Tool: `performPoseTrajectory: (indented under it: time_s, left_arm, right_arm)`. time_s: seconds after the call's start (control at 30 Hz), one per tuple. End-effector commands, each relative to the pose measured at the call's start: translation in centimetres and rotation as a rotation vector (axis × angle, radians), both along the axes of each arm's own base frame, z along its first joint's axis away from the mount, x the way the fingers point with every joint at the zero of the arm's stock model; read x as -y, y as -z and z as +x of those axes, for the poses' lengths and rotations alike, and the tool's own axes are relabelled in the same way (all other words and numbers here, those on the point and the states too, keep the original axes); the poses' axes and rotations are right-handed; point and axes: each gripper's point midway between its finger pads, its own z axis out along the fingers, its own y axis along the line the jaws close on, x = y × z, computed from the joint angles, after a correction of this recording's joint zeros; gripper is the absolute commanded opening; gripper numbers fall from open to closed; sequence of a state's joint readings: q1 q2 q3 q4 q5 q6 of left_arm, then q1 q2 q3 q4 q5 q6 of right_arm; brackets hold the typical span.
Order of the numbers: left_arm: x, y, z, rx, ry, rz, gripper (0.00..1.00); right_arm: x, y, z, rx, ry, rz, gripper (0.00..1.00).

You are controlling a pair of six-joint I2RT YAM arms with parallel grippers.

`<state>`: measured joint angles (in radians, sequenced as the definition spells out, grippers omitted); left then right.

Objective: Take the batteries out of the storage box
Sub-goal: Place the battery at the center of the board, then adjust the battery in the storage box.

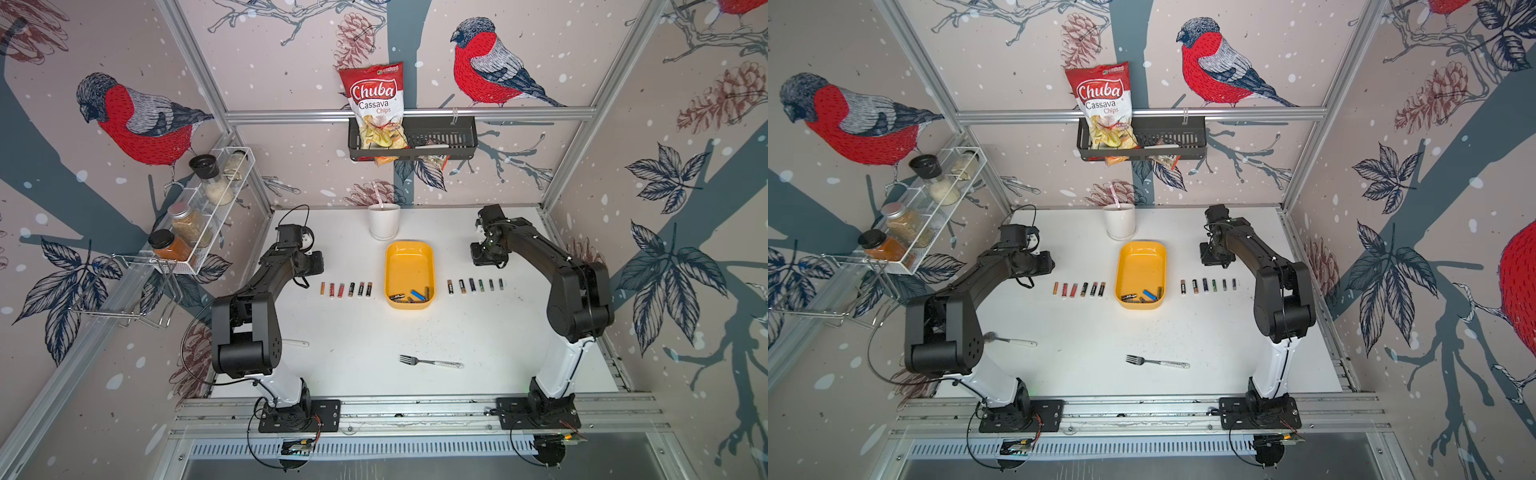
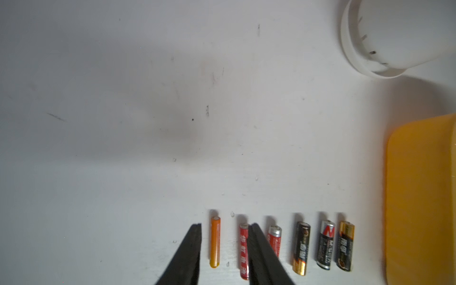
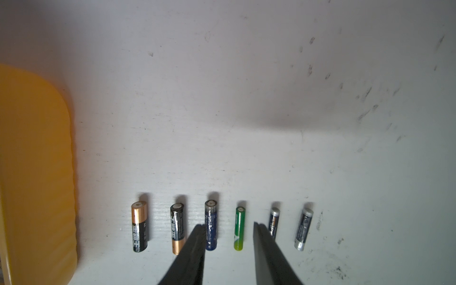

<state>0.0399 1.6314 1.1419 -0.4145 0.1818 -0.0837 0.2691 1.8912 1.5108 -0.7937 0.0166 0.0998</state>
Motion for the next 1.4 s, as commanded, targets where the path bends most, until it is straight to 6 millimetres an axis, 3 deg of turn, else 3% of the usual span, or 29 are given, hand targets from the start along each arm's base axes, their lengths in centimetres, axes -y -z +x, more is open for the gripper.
performPoseTrajectory:
  time_s: [0.0, 0.23, 0.43, 0.57, 0.87, 1.37]
  left_arm:
    - [1.8, -0.8, -0.3, -0.030, -0.006, 0.017, 0.38]
    - [9.8, -1.6, 0.2, -0.009, 0.070, -0.029, 0.39]
    - [16.1, -0.7, 0.3, -0.023, 0.166, -0.051, 0.40]
    - [19.0, 0.2, 0.4, -0.038, 0.217, -0.048, 0.40]
    - [20.6, 2.5, 0.7, -0.073, 0.233, -0.024, 0.39]
    - [21.5, 4.9, 0.3, -0.173, 0.233, 0.030, 0.13]
  right_arm:
    - [-0.2, -0.4, -0.2, 0.006, -0.013, 0.006, 0.39]
    - [-0.1, -0.7, -0.6, 0.010, -0.014, 0.009, 0.39]
    - [-0.2, -0.8, -0.6, 0.011, -0.016, 0.012, 0.39]
    - [-0.2, -0.8, -0.6, 0.012, -0.016, 0.012, 0.39]
    - [0.0, -0.7, -0.6, 0.010, -0.014, 0.014, 0.39]
    - [0.2, -1.0, -0.6, 0.017, -0.013, 0.028, 0.39]
